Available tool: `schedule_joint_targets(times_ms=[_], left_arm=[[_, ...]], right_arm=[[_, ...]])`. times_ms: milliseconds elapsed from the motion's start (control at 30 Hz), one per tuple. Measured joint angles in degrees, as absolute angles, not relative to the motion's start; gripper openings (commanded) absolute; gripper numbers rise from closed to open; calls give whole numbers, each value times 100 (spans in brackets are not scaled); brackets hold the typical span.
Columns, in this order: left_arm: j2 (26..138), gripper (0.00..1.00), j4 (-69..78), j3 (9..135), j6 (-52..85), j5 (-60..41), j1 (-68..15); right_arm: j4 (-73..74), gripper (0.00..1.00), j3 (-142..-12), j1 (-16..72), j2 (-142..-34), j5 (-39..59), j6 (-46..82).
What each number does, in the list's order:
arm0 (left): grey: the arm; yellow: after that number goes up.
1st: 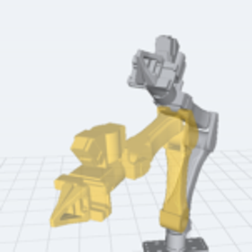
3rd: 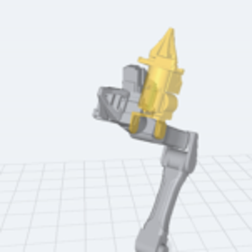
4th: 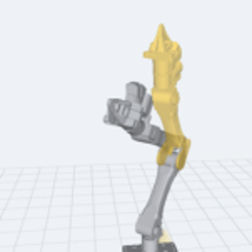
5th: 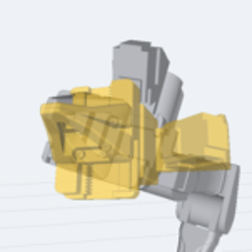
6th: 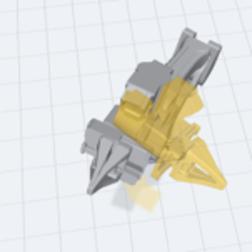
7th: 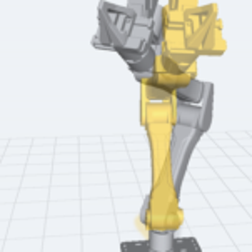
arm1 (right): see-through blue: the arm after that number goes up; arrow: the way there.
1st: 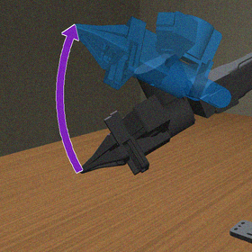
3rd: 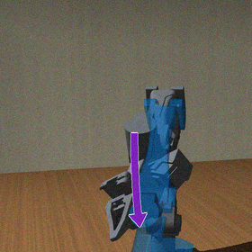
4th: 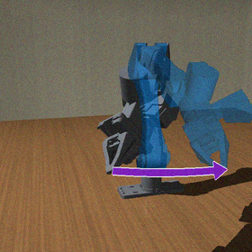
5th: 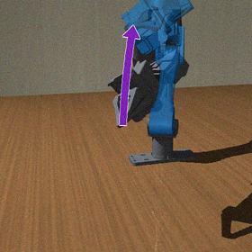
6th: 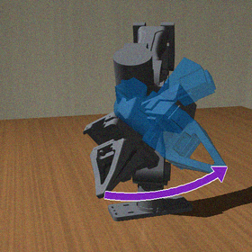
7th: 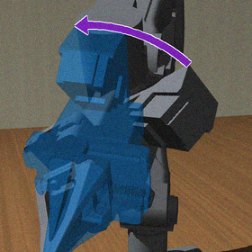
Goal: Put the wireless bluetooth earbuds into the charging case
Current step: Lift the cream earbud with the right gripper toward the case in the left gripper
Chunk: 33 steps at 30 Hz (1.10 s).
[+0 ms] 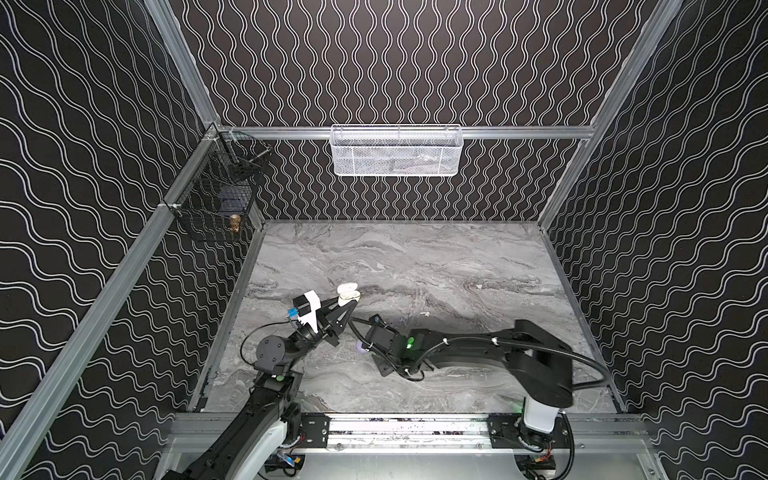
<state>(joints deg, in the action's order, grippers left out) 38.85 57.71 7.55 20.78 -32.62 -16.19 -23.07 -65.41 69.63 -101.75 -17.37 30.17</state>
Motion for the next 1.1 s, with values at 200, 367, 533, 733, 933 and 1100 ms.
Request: schedule_joint_targets(times_ms=[200, 367, 533, 733, 933, 1100], left_arm=[[4346, 0, 7011, 163, 2038, -3365, -1625], [4635, 0, 7946, 47, 1761, -3765, -1647], [4829, 0, 8392, 30, 1492, -4071, -1691], [4543, 0, 8586, 30, 1168, -4193, -1826], [4303, 0, 8696, 30, 1057, -4215, -1881], [4152, 0, 8691, 30, 1061, -4217, -1892]], right_arm=[[-2222, 15, -6230, 6963, -8871, -2405, 3011], [-2010, 11, -6202, 7000, -7826, -2965, 2757], [-1199, 13, -6106, 7321, -7100, -3205, 2224], [207, 13, -5946, 7905, -6932, -3242, 1354], [1675, 13, -5419, 8246, -6941, -2956, 613], [2849, 13, -4928, 8438, -6947, -2659, 40]])
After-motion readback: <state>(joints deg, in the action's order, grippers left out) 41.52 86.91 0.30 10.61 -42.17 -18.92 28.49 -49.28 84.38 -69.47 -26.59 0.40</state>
